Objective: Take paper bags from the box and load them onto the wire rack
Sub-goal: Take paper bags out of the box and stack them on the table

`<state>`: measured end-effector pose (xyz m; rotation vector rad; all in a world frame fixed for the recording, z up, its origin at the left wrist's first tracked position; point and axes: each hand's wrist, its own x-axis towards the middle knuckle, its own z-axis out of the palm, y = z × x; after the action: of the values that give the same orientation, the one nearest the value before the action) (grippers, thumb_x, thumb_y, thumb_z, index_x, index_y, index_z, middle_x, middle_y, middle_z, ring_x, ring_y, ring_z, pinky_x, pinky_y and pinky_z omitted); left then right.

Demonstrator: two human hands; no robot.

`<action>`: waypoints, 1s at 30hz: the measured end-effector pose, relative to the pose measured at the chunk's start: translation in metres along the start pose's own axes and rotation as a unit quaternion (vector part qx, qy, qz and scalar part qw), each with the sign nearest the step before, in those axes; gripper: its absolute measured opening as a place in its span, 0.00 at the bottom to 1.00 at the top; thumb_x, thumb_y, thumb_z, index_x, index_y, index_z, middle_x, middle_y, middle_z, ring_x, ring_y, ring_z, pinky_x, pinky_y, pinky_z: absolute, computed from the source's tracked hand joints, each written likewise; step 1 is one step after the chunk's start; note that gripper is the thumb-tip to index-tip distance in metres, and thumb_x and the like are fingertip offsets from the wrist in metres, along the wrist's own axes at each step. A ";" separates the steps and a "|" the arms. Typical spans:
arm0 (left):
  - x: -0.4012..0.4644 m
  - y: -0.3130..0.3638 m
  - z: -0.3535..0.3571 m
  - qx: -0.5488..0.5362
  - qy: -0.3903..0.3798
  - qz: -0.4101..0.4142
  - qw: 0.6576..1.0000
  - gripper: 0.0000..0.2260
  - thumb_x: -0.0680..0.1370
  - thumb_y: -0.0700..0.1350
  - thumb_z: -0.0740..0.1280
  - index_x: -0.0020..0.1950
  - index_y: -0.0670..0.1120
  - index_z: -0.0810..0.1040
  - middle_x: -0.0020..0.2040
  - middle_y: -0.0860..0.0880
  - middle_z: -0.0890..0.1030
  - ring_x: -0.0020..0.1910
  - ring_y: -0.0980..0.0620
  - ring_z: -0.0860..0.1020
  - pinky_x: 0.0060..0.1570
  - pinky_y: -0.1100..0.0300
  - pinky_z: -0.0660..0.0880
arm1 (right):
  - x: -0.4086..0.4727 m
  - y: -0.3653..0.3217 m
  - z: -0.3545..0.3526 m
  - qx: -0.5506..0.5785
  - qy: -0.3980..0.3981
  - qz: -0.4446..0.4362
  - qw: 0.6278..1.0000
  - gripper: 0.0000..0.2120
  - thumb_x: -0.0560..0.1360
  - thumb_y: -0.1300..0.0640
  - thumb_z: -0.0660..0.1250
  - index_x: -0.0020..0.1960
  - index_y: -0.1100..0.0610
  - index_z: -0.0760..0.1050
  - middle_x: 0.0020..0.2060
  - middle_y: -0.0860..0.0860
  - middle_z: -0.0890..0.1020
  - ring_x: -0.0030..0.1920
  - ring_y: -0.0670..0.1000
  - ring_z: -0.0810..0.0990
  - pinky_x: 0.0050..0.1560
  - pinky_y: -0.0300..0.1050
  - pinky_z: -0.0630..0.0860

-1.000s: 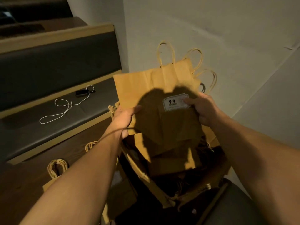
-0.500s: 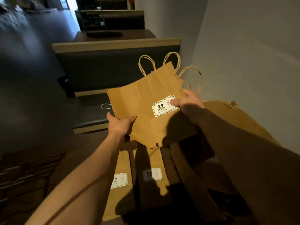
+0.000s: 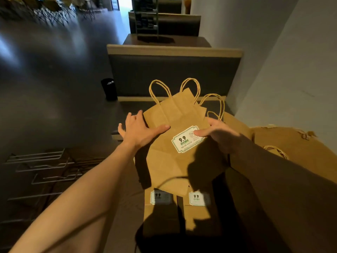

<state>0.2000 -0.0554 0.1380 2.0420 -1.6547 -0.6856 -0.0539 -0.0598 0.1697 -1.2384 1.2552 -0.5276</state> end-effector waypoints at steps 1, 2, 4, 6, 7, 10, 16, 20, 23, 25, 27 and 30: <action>0.002 0.002 -0.003 -0.027 -0.060 -0.001 0.998 0.53 0.60 0.78 0.67 0.77 0.50 0.62 0.74 0.49 0.69 0.75 0.44 0.64 0.75 0.38 0.51 | -0.005 -0.001 -0.002 -0.014 -0.003 0.015 1.000 0.25 0.66 0.57 0.75 0.62 0.58 0.76 0.55 0.57 0.83 0.58 0.59 0.80 0.64 0.59 0.72; 0.002 0.006 -0.005 -0.079 -0.137 -0.004 0.987 0.52 0.57 0.77 0.70 0.74 0.51 0.66 0.69 0.50 0.75 0.69 0.46 0.72 0.74 0.40 0.60 | -0.009 0.000 -0.005 -0.028 0.003 0.029 0.999 0.23 0.66 0.56 0.75 0.60 0.56 0.76 0.55 0.57 0.83 0.58 0.60 0.80 0.63 0.60 0.72; -0.001 0.013 -0.008 -0.214 -0.263 -0.015 0.941 0.44 0.60 0.68 0.77 0.71 0.50 0.71 0.61 0.50 0.81 0.59 0.49 0.80 0.64 0.48 0.75 | -0.017 0.004 -0.011 -0.044 0.025 0.046 0.998 0.16 0.70 0.56 0.73 0.57 0.54 0.77 0.53 0.57 0.82 0.56 0.59 0.80 0.60 0.58 0.75; -0.007 0.020 -0.008 -0.306 -0.320 -0.039 0.896 0.33 0.66 0.57 0.77 0.68 0.48 0.74 0.57 0.49 0.84 0.54 0.48 0.84 0.52 0.53 0.80 | -0.023 0.006 -0.015 -0.042 0.034 0.044 0.998 0.14 0.71 0.56 0.73 0.55 0.54 0.79 0.52 0.57 0.83 0.55 0.59 0.80 0.60 0.59 0.75; -0.010 0.022 -0.006 -0.341 -0.343 -0.051 0.874 0.27 0.69 0.54 0.76 0.66 0.47 0.76 0.55 0.48 0.85 0.52 0.48 0.84 0.46 0.55 0.81 | -0.025 0.006 -0.015 -0.047 0.040 0.042 0.997 0.14 0.69 0.55 0.74 0.54 0.53 0.80 0.51 0.56 0.83 0.55 0.59 0.81 0.61 0.61 0.75; -0.015 0.026 0.003 -0.383 -0.343 -0.067 0.855 0.16 0.75 0.47 0.71 0.61 0.46 0.79 0.52 0.46 0.86 0.48 0.47 0.85 0.40 0.57 0.82 | -0.025 0.004 -0.017 -0.094 0.084 0.044 0.991 0.14 0.67 0.53 0.76 0.51 0.53 0.81 0.50 0.55 0.83 0.55 0.58 0.80 0.61 0.60 0.74; -0.008 0.012 0.015 -0.385 -0.246 -0.091 0.885 0.28 0.64 0.45 0.82 0.62 0.45 0.79 0.52 0.45 0.86 0.51 0.43 0.85 0.57 0.44 0.79 | -0.017 0.002 -0.009 -0.174 0.175 0.060 0.967 0.19 0.70 0.52 0.76 0.57 0.54 0.75 0.55 0.50 0.75 0.57 0.51 0.73 0.55 0.49 0.72; -0.017 -0.007 0.005 -0.346 -0.341 -0.073 0.871 0.11 0.77 0.40 0.70 0.58 0.50 0.77 0.49 0.50 0.86 0.47 0.49 0.85 0.48 0.53 0.82 | -0.003 -0.004 0.012 -0.189 0.171 0.072 0.964 0.24 0.69 0.55 0.77 0.61 0.51 0.71 0.53 0.50 0.72 0.57 0.52 0.72 0.54 0.46 0.72; -0.023 -0.026 -0.004 -0.353 -0.289 -0.084 0.886 0.11 0.77 0.39 0.70 0.58 0.47 0.78 0.48 0.49 0.86 0.45 0.50 0.85 0.45 0.55 0.82 | 0.015 -0.006 0.031 -0.228 0.267 0.021 0.936 0.16 0.76 0.54 0.70 0.62 0.53 0.73 0.55 0.53 0.76 0.54 0.53 0.74 0.48 0.42 0.70; -0.024 -0.043 -0.007 -0.359 -0.224 -0.112 0.899 0.22 0.69 0.45 0.77 0.61 0.45 0.79 0.54 0.46 0.85 0.52 0.45 0.84 0.57 0.46 0.79 | 0.022 -0.010 0.044 -0.257 0.333 0.003 0.907 0.11 0.79 0.56 0.64 0.61 0.52 0.76 0.59 0.55 0.77 0.56 0.55 0.75 0.52 0.42 0.71; -0.023 -0.061 -0.010 -0.364 -0.163 -0.143 0.906 0.22 0.69 0.46 0.78 0.61 0.44 0.80 0.56 0.46 0.84 0.54 0.44 0.83 0.61 0.43 0.77 | 0.024 -0.015 0.059 -0.304 0.328 -0.003 0.894 0.12 0.81 0.57 0.60 0.62 0.52 0.77 0.59 0.55 0.78 0.57 0.55 0.76 0.54 0.45 0.74; -0.026 -0.074 -0.018 -0.382 -0.073 -0.188 0.902 0.14 0.73 0.44 0.76 0.58 0.44 0.81 0.52 0.46 0.84 0.50 0.45 0.83 0.57 0.47 0.79 | 0.024 -0.020 0.080 -0.413 0.288 -0.021 0.864 0.15 0.82 0.55 0.59 0.67 0.50 0.72 0.59 0.55 0.78 0.57 0.56 0.77 0.53 0.47 0.76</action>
<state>0.2636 -0.0148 0.1104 1.7259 -0.8177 -1.3857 0.0320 -0.0546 0.1644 -1.8993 2.0972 -0.4036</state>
